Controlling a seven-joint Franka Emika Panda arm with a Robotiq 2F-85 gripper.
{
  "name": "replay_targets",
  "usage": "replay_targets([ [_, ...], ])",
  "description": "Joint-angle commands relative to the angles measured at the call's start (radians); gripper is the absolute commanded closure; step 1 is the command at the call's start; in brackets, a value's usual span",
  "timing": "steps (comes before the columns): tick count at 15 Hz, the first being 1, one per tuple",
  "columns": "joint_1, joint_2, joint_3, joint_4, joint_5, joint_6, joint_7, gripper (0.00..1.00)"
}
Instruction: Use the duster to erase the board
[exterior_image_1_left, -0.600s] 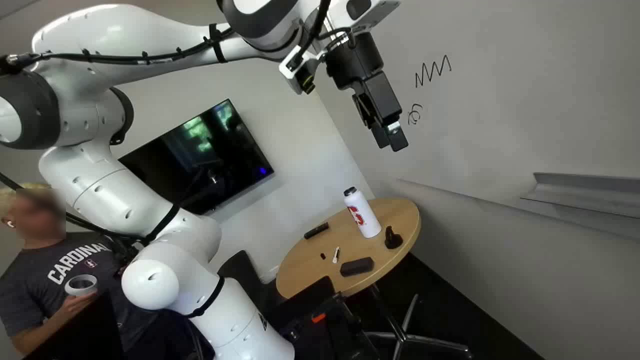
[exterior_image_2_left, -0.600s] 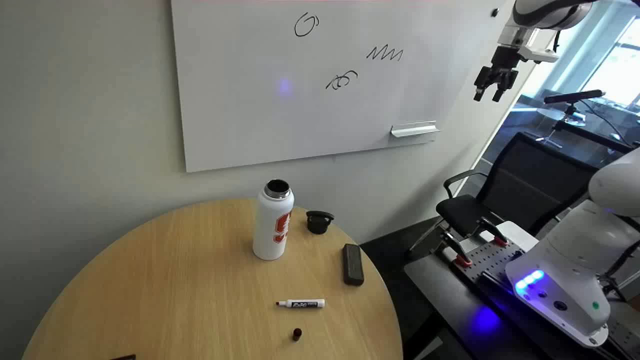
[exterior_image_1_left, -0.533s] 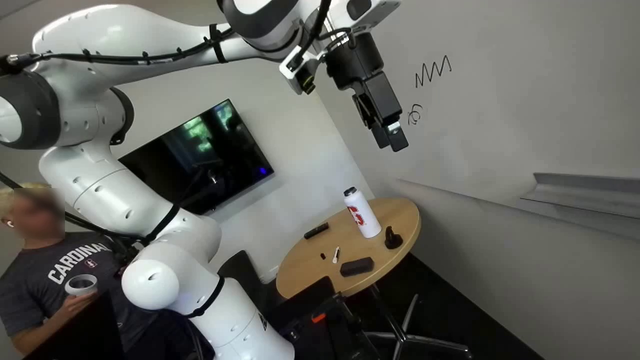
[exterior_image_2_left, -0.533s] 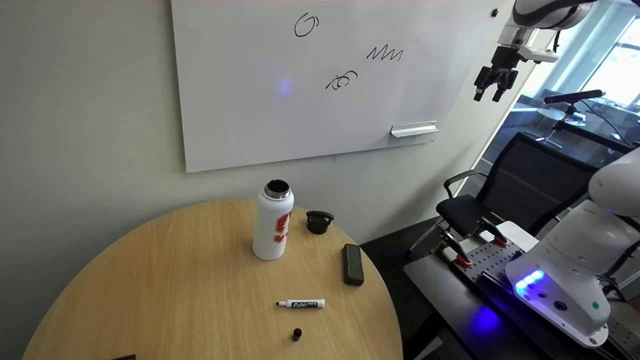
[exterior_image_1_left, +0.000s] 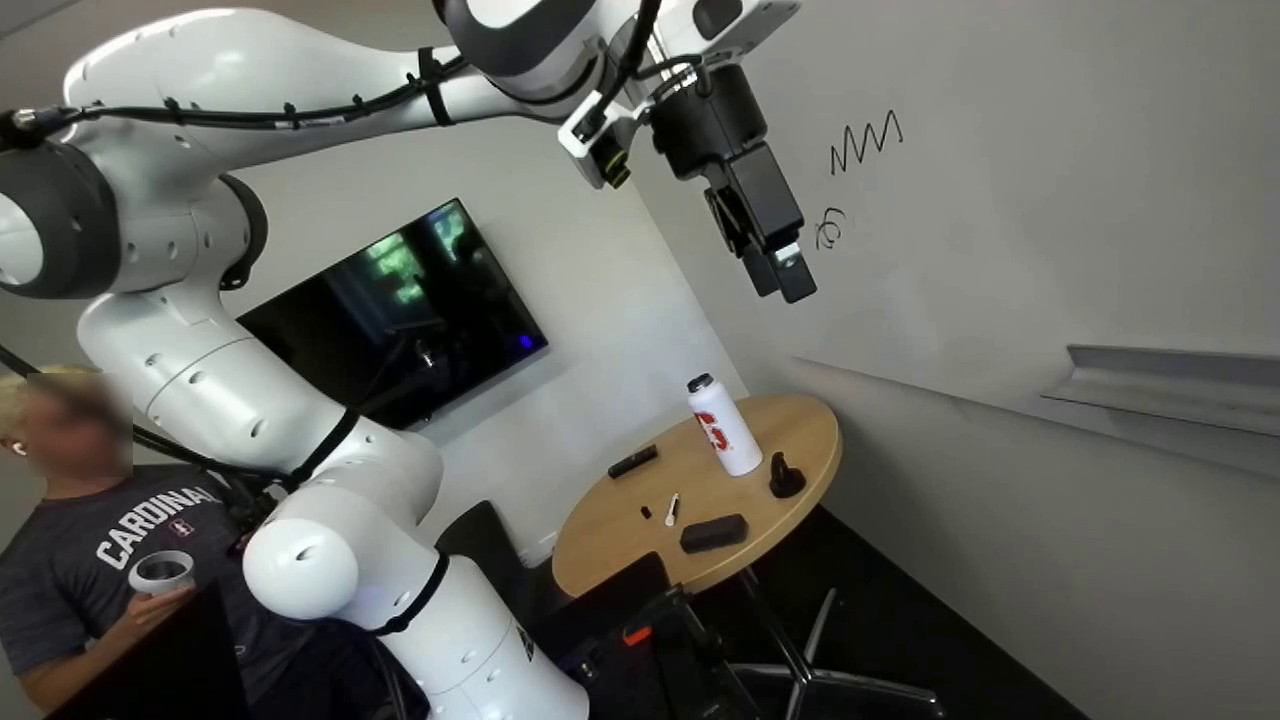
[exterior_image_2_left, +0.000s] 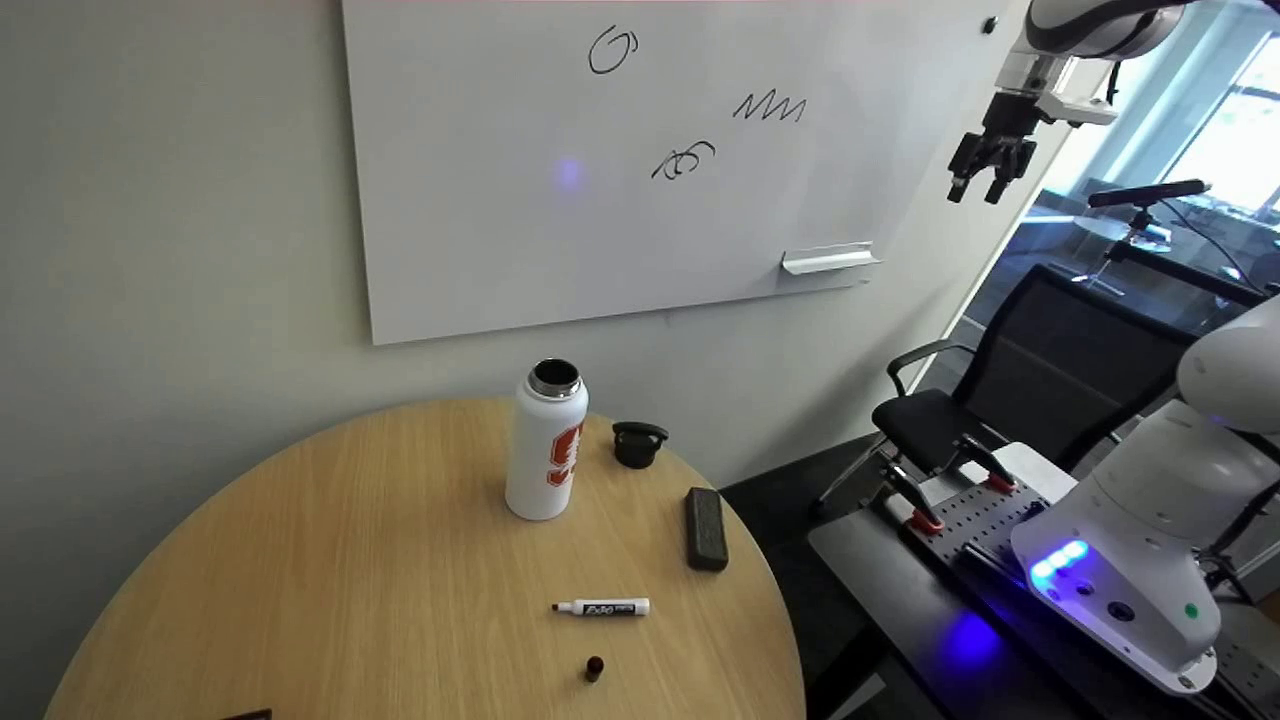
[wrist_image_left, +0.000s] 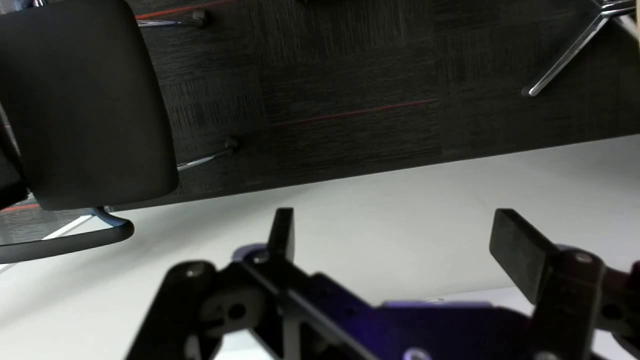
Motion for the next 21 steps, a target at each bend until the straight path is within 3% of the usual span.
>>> replay_targets([
  [1,-0.006,0.001,0.005,0.002,0.002,-0.002,-0.002,0.00],
  [10,-0.006,0.001,0.005,0.002,0.002,-0.002,-0.002,0.00],
  [12,0.021,-0.003,0.022,-0.003,0.010,0.006,-0.056,0.00],
  [21,0.241,-0.243,0.241,-0.257,0.011,-0.009,-0.151,0.00],
])
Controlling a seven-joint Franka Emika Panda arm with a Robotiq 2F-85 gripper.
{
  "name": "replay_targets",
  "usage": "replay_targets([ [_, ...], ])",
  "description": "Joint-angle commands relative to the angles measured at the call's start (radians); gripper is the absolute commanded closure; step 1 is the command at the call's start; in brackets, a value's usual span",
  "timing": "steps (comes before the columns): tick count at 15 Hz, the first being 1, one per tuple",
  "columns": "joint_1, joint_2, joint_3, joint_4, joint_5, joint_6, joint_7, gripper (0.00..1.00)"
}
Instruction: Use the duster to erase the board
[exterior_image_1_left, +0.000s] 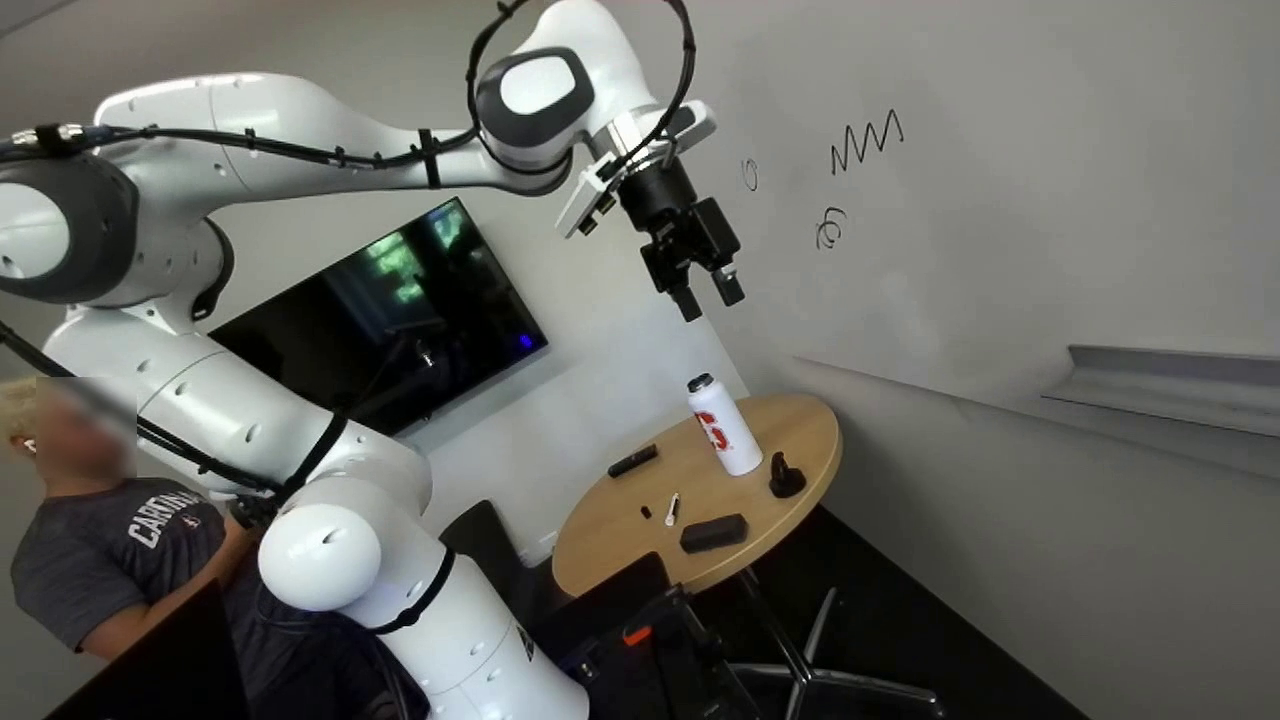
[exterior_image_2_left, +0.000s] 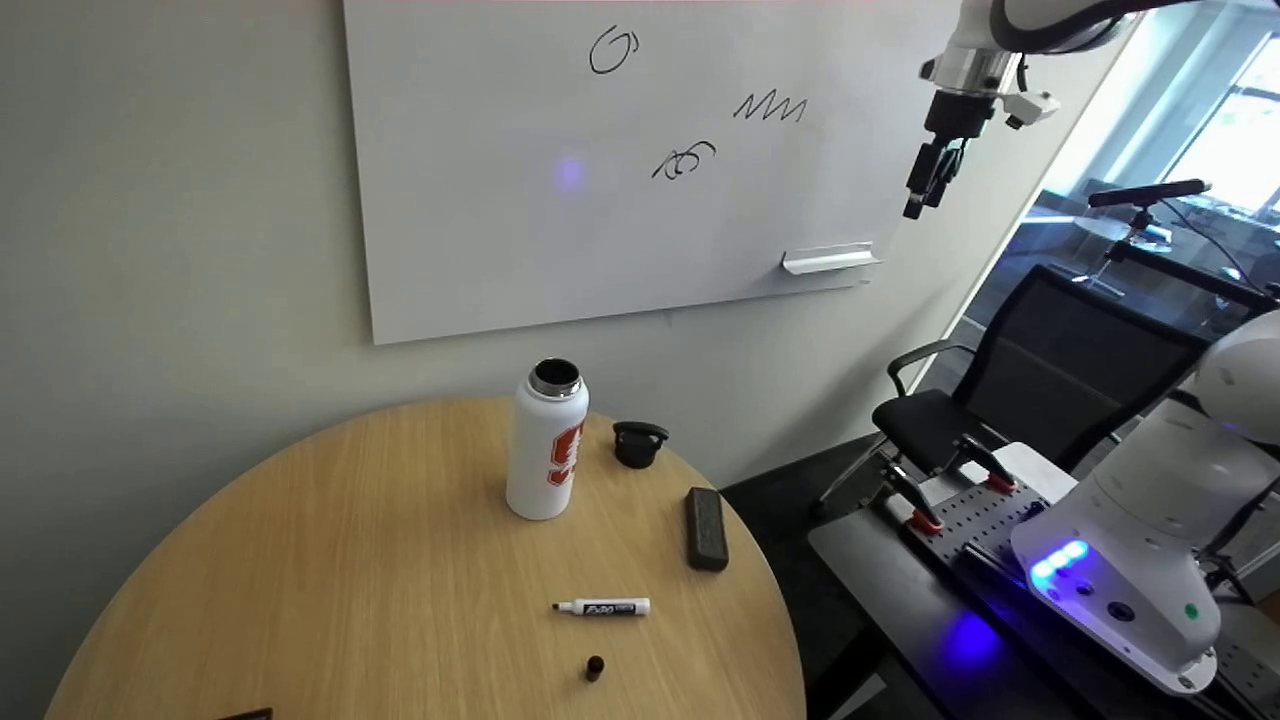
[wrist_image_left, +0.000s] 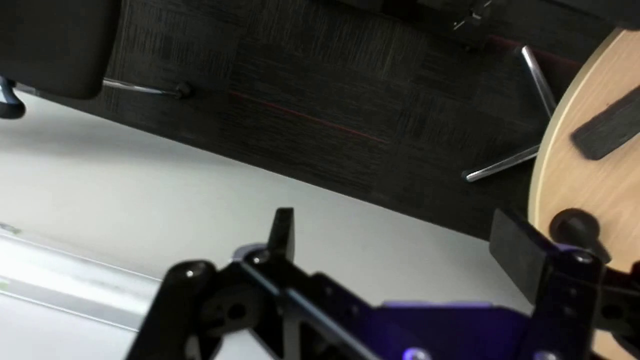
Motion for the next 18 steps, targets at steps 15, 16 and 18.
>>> replay_targets([
  [15,0.204,-0.066,0.103,-0.157,-0.006,0.080,-0.179,0.00],
  [16,0.228,-0.052,0.117,-0.177,0.000,0.116,-0.198,0.00],
  [18,0.275,-0.016,0.143,-0.228,0.008,0.210,-0.235,0.00],
])
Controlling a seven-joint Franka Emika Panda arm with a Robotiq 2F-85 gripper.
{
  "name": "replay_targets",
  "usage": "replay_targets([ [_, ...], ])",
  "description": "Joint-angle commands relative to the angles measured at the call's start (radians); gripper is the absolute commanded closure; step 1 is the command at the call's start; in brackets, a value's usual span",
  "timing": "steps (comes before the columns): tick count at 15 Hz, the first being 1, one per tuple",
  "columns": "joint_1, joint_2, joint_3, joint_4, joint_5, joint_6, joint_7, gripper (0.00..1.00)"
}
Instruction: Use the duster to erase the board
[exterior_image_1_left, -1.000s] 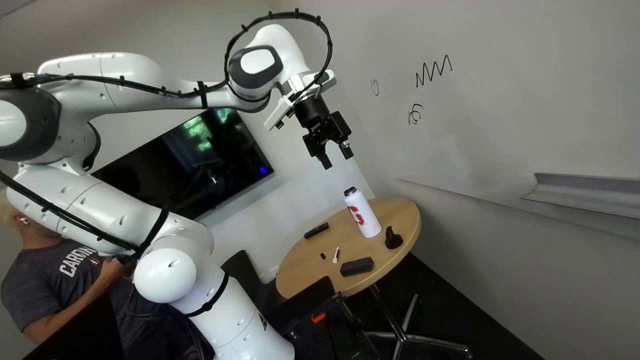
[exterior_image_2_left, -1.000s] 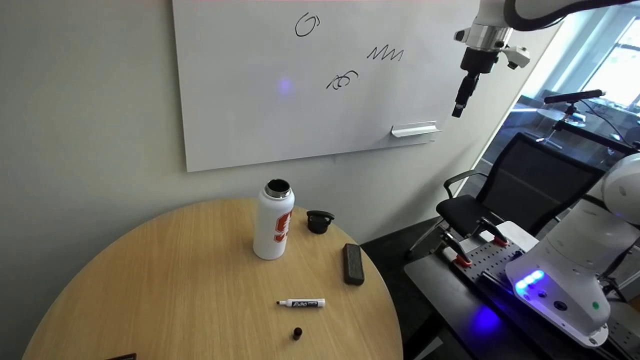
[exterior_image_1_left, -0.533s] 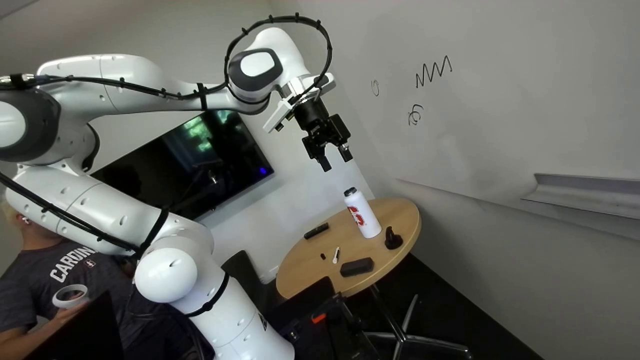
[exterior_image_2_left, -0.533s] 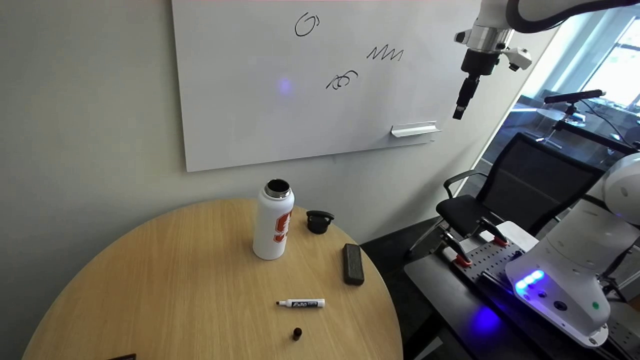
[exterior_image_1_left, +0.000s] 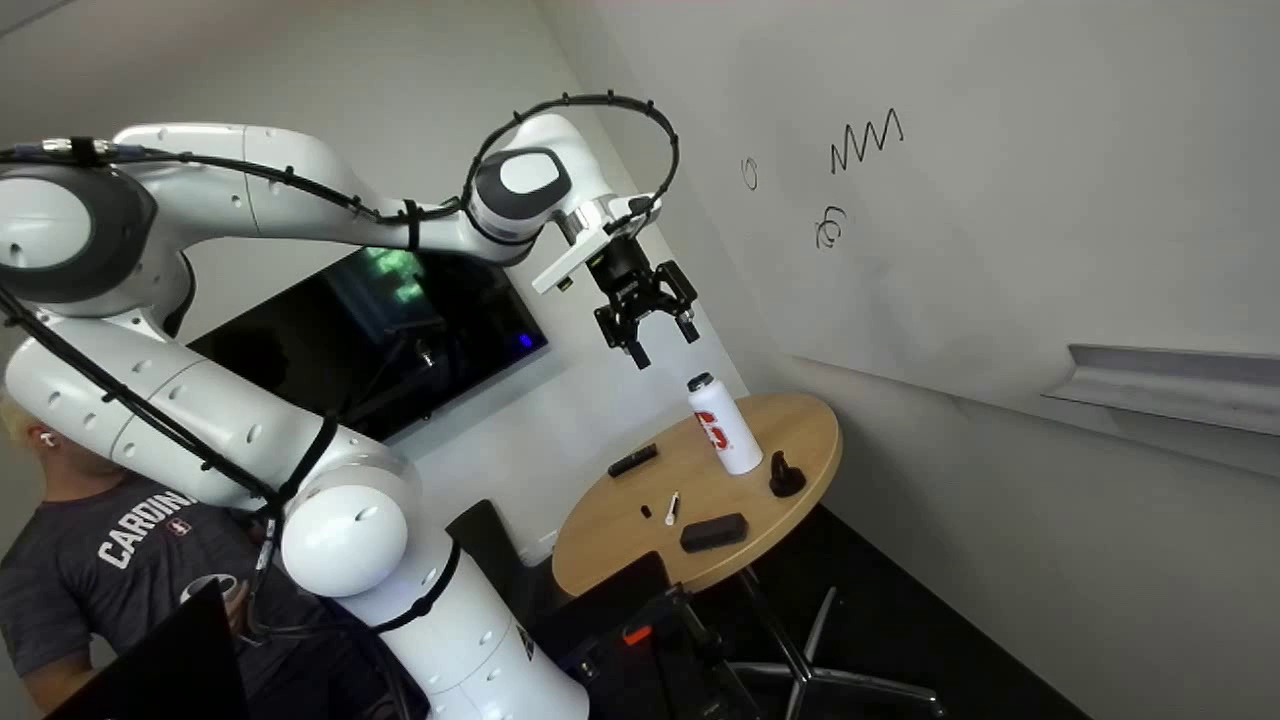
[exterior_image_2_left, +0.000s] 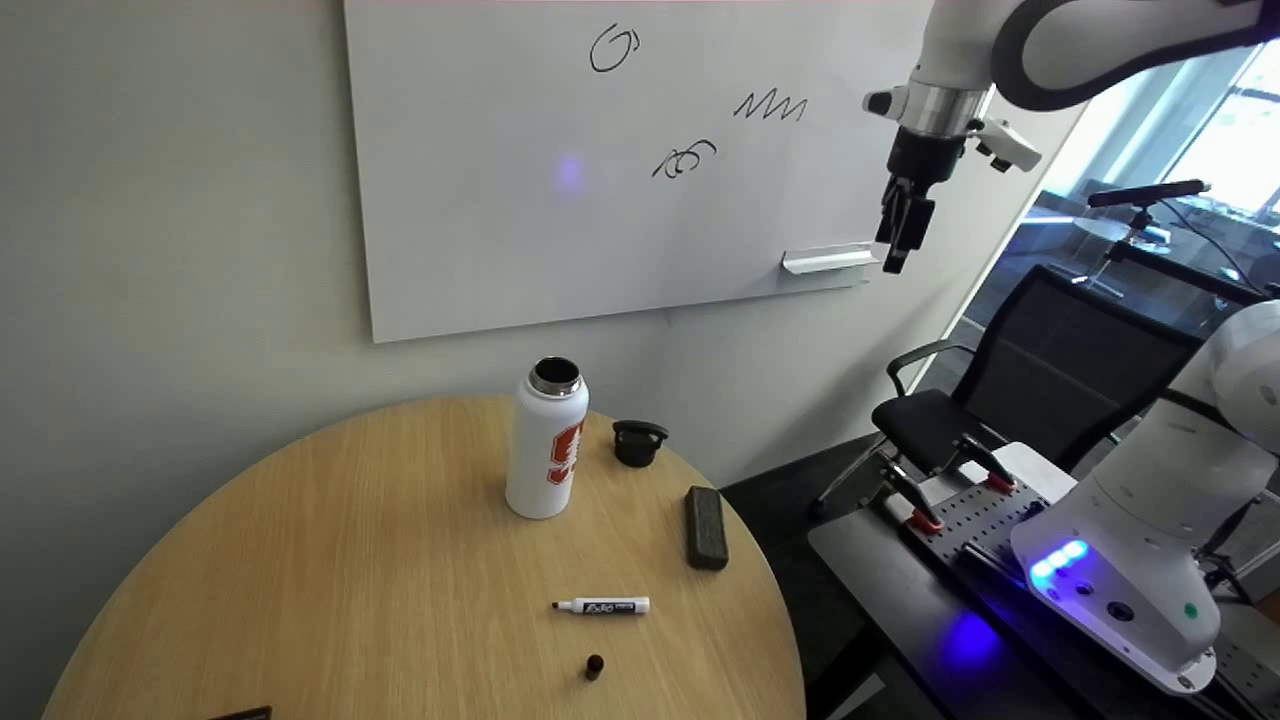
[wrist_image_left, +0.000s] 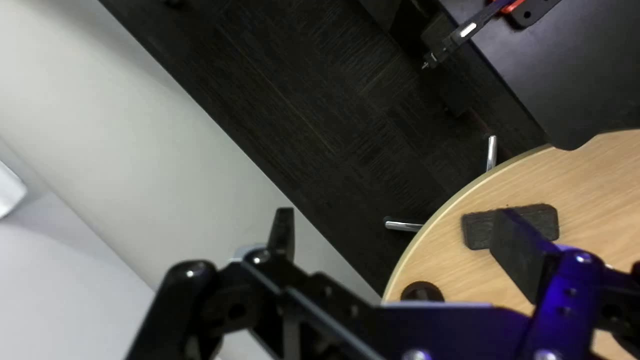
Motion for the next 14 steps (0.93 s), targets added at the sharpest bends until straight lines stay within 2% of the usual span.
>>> replay_targets([
  [1,0.071,0.060,0.031,-0.084,0.006,0.159,-0.089,0.00],
  [4,0.099,0.149,0.045,-0.129,-0.018,0.231,-0.175,0.00],
  [5,0.091,0.105,0.049,-0.111,-0.001,0.191,-0.121,0.00],
  [8,0.091,0.158,0.055,-0.126,-0.004,0.214,-0.154,0.00],
  [12,0.091,0.160,0.056,-0.124,-0.004,0.214,-0.160,0.00],
  [14,0.100,0.202,0.075,-0.127,-0.054,0.262,-0.196,0.00],
])
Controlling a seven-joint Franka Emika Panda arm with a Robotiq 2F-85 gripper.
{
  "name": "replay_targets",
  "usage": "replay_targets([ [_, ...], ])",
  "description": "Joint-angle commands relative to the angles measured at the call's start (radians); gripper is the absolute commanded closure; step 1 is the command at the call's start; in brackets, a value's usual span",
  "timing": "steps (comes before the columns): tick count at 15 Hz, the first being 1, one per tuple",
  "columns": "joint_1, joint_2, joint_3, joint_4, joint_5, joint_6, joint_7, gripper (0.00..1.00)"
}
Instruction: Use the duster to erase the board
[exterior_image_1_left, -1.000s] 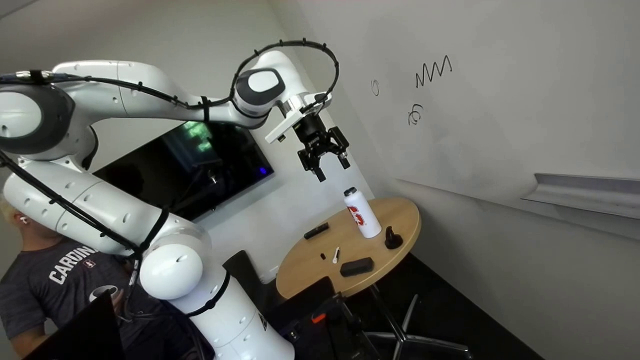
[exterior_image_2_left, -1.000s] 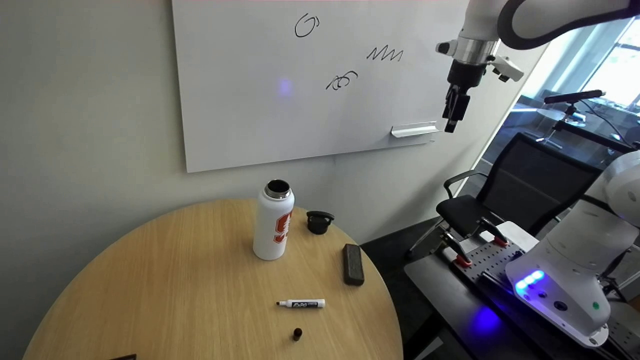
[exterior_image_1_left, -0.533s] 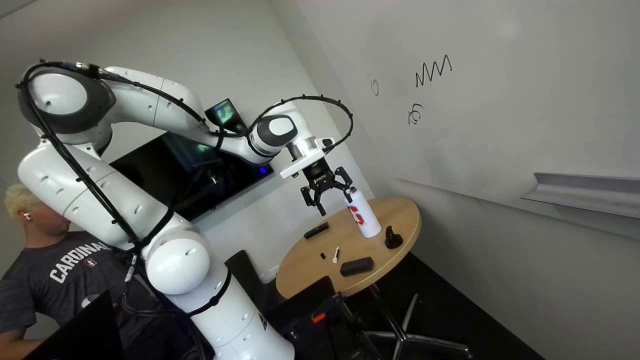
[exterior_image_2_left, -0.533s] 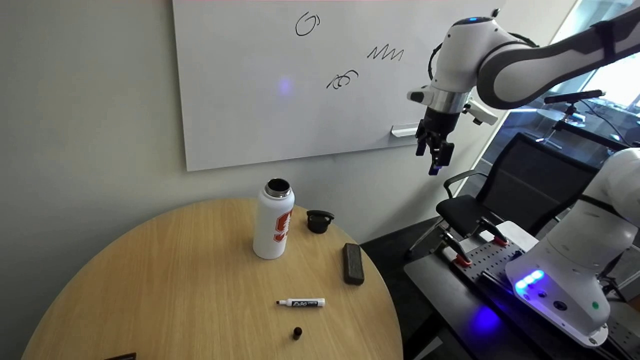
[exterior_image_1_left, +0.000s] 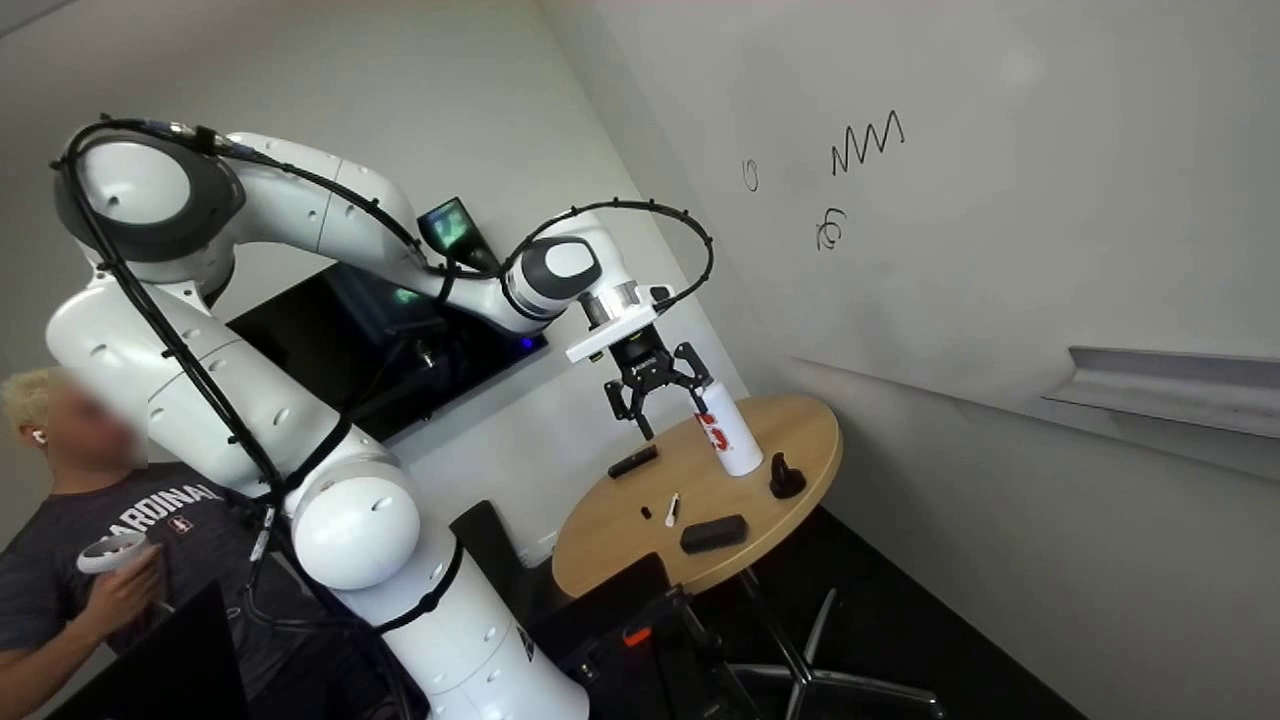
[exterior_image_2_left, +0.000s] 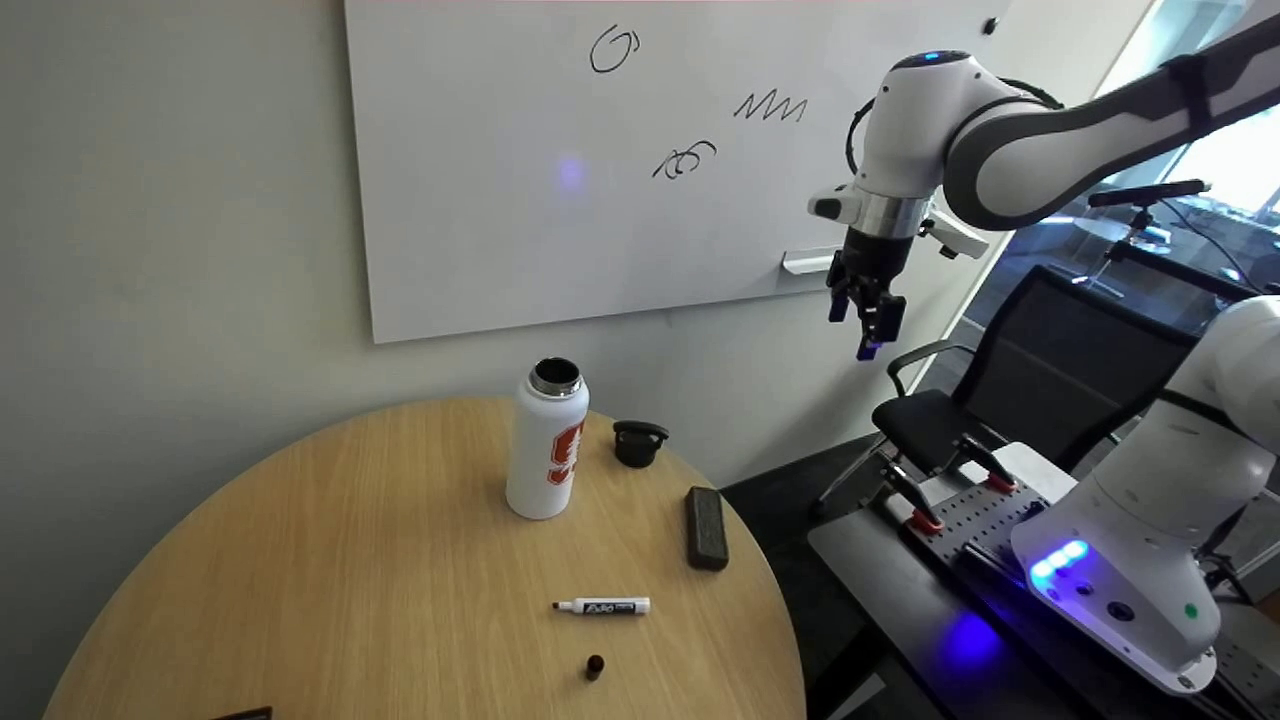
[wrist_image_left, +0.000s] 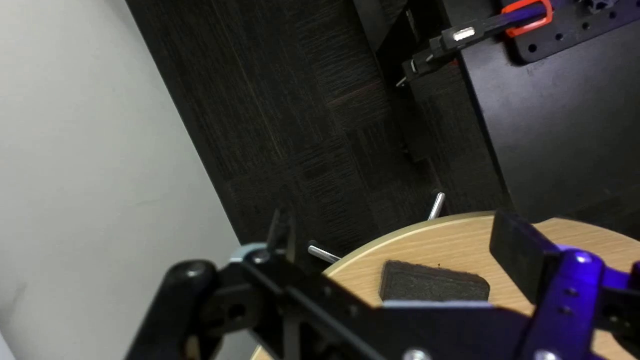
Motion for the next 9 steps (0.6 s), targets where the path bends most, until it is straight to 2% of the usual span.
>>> replay_targets([
  [1,0.002,0.065,0.042,-0.004,-0.081,0.080,-0.040,0.00],
  [6,0.019,0.267,0.115,-0.004,-0.193,0.339,-0.102,0.00],
  [9,0.010,0.415,0.145,0.019,-0.311,0.475,-0.127,0.00],
])
